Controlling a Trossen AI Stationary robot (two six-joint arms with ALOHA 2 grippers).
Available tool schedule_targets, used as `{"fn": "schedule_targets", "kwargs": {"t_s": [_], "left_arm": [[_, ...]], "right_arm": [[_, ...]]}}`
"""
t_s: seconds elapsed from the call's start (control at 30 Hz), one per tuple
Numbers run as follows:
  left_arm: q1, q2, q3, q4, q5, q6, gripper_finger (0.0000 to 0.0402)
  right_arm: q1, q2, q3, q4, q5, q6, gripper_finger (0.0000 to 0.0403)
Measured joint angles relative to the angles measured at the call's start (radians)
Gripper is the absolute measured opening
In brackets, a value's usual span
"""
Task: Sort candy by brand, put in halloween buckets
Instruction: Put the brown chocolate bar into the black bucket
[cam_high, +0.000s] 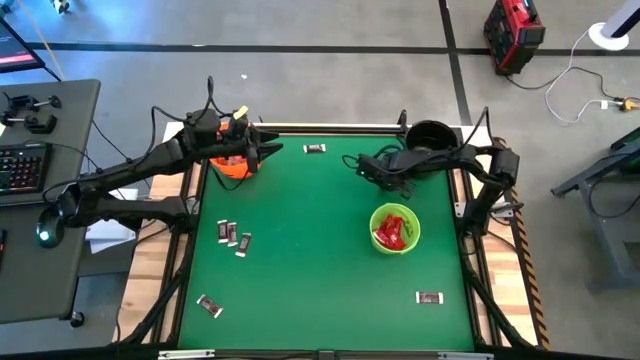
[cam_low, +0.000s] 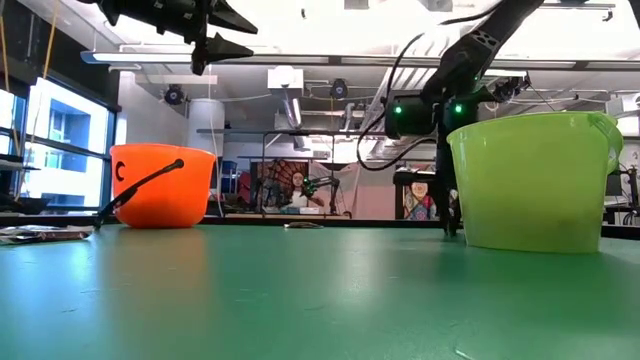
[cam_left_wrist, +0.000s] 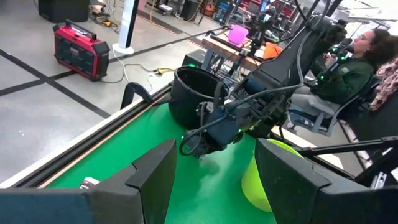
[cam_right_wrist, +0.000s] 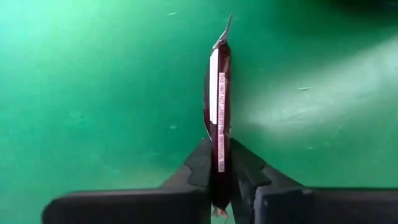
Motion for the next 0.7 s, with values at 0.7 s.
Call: {"fn": "schedule_targets", "kwargs": {"t_s": [0.7], "left_arm": [[0.000,0.000,0.000,-0.015,-0.006,-0.005,0.0207]], "right_arm": [[-0.089,-0.465,0.143,-0.336,0.227,-0.329,0.0009]]}}
